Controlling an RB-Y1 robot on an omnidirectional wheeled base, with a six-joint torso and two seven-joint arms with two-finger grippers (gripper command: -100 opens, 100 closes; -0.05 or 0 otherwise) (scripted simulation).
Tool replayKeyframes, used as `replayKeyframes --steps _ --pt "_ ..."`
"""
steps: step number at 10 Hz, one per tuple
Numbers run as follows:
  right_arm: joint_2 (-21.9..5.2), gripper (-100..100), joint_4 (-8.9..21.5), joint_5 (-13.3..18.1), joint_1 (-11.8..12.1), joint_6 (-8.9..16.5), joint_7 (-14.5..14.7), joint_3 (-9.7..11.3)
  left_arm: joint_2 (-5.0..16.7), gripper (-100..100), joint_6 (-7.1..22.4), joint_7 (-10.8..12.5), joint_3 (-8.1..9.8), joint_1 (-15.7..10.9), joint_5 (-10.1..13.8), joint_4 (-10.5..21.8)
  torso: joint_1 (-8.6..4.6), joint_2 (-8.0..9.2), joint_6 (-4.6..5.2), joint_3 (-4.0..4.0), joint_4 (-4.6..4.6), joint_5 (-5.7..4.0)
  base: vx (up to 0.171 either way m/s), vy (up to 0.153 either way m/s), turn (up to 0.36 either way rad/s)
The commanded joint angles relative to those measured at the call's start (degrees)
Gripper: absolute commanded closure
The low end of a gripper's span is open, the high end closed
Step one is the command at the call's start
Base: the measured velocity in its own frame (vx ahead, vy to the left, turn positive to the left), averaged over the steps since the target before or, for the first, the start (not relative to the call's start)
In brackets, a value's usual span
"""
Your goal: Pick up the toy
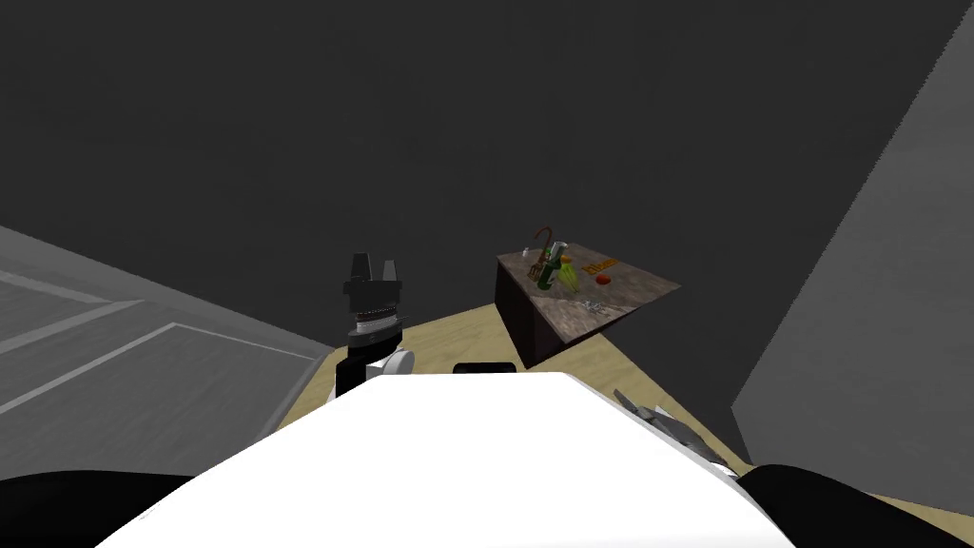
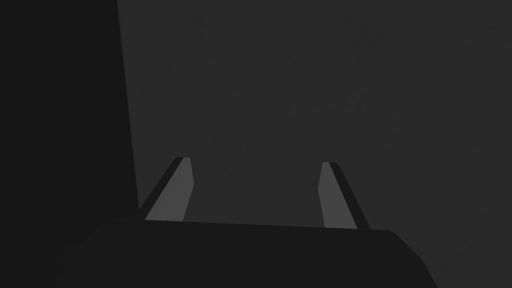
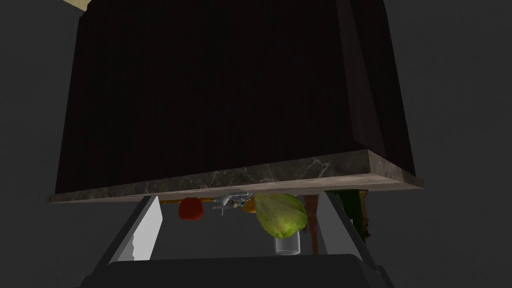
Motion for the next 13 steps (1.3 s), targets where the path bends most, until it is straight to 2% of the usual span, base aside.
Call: replayKeyframes --steps 1,2,3,4,5,6,7,8,10,11,12,13 --pt "-0.52 -100 0.82 2.73 1.61 0.02 0.06 -0.79 0.0 0 0.0 0.0 0.0 0.0 0.0 0.0 0.0 0.0 0.0 0.0 0.0 0.0 0.01 0.007 0.172" --pt "-2.55 -100 2.01 4.4 3.85 1.28 -0.03 -1.35 0.0 0 0.0 0.0 0.01 0.01 0.0 0.0 -0.01 0.0 0.05 0.0 0.0 0.0 0.011 0.011 0.278" --pt "-2.55 -100 2.01 6.12 3.98 1.28 -0.03 -1.35 0.0 0 0.0 0.0 0.0 0.0 0.0 0.0 -0.01 0.0 0.01 0.0 0.0 0.0 0.012 0.001 0.145" --pt "-4.58 -100 3.13 7.94 5.67 2.54 -0.03 -1.84 0.0 0 0.0 0.0 0.01 0.01 0.0 0.0 -0.01 -0.01 0.05 -0.01 0.0 -0.01 0.02 0.004 0.235" --pt "-4.58 -100 3.13 9.59 6.2 2.54 -0.03 -1.84 0.0 0 0.0 0.0 0.0 0.0 0.0 0.0 -0.03 -0.05 0.01 -0.03 -0.01 -0.01 0.019 -0.003 0.156" --pt "-6.61 -100 4.19 11.3 8.2 3.8 0.05 -2.26 0.0 0 0.0 0.0 0.01 0.01 0.0 0.0 -0.03 -0.05 0.06 -0.03 -0.01 -0.01 0.023 0.0 0.319" --pt "-6.61 -100 4.19 12.92 8.27 3.8 0.05 -2.26 0.0 0 0.0 0.0 0.0 0.0 0.0 0.0 -0.03 -0.07 0.0 -0.04 -0.02 0.0 0.019 -0.012 0.12" --pt "-8.61 -100 5.17 14.66 10.17 5.04 0.21 -2.6 0.0 0 0.0 0.0 0.01 0.01 0.0 0.0 -0.06 -0.06 0.07 -0.03 -0.01 -0.02 0.025 -0.005 0.205" --pt "-8.61 -100 5.17 16.82 10.17 5.04 0.21 -2.6 0.0 0 0.0 0.0 0.01 0.01 0.0 0.0 -0.06 -0.08 0.07 -0.05 -0.01 -0.02 0.02 -0.009 0.051" --pt "-10.58 -100 6.1 19.03 11.89 6.28 0.44 -2.87 0.0 0 0.0 0.0 0.01 0.02 0.0 0.0 -0.03 -0.03 0.09 -0.02 0.0 -0.02 0.02 -0.003 0.261" --pt "-10.58 -100 6.1 20.24 11.89 6.28 0.44 -2.87 0.0 0 0.0 0.0 0.0 0.0 0.0 0.0 -0.04 -0.05 0.02 -0.03 -0.01 -0.01 0.024 -0.016 0.129" --pt "-12.52 -100 6.95 22.35 13.44 7.49 0.74 -3.06 0.0 0 0.0 0.0 0.01 0.02 0.0 0.0 -0.07 -0.07 0.07 -0.04 -0.01 -0.03 0.036 -0.022 0.222"
